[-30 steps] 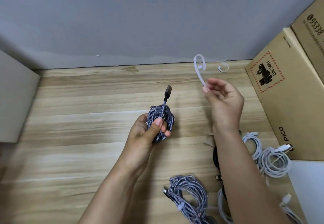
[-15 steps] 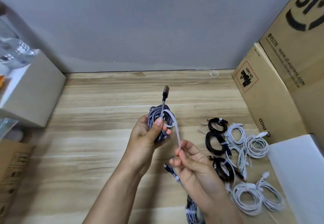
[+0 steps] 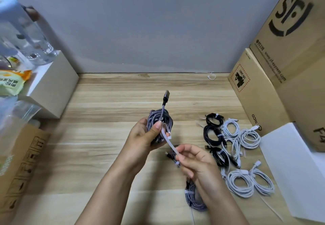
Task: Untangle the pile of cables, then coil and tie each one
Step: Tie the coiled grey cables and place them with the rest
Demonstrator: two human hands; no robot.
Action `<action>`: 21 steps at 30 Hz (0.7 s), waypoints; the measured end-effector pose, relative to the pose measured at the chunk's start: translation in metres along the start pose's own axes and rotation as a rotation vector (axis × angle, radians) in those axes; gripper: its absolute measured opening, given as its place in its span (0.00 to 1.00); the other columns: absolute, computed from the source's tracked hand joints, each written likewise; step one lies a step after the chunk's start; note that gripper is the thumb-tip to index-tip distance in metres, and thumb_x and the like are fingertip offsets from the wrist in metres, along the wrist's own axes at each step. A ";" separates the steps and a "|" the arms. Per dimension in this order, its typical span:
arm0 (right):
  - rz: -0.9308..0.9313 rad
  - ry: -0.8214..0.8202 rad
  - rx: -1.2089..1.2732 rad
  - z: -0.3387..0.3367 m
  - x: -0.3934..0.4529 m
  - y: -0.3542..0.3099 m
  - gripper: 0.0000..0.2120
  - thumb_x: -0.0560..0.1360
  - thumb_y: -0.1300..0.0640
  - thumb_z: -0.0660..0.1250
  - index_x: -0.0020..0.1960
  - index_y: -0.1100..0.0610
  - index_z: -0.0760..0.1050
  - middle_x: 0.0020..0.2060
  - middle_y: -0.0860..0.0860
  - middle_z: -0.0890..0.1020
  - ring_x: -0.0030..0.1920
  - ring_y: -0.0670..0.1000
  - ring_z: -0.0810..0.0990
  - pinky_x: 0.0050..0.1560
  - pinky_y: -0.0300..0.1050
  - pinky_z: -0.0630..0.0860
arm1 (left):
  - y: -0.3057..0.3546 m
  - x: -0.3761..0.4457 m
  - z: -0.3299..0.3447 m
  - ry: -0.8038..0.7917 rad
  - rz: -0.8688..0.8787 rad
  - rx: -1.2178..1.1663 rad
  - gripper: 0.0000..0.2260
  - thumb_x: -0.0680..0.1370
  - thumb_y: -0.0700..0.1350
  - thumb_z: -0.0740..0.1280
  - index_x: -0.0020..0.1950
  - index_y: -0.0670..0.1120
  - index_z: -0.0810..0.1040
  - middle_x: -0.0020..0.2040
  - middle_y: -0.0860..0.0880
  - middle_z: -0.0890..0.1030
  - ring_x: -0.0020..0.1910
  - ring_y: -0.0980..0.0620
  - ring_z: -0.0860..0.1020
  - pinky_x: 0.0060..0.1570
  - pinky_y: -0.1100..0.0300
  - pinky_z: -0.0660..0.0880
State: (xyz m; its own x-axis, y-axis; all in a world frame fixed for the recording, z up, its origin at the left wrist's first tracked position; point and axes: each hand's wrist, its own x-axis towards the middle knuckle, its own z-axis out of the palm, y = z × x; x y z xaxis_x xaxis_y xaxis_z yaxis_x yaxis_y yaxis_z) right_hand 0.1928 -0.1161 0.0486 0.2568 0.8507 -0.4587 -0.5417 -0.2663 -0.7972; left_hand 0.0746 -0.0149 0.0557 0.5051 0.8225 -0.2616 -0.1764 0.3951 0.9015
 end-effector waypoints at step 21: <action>-0.849 0.321 -1.088 0.016 0.002 -0.004 0.12 0.77 0.50 0.54 0.46 0.54 0.74 0.41 0.46 0.76 0.39 0.46 0.73 0.40 0.41 0.71 | -0.018 -0.015 0.007 0.112 0.223 0.416 0.12 0.78 0.36 0.63 0.53 0.51 0.67 0.42 0.51 0.77 0.35 0.62 0.76 0.41 0.68 0.73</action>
State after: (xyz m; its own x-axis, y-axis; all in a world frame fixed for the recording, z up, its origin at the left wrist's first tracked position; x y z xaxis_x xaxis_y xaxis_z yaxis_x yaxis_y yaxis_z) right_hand 0.1825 -0.1060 0.0569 0.4356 0.8271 0.3553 0.7071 -0.0701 -0.7036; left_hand 0.0764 -0.0371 0.0452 0.3955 0.9164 -0.0610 0.0944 0.0255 0.9952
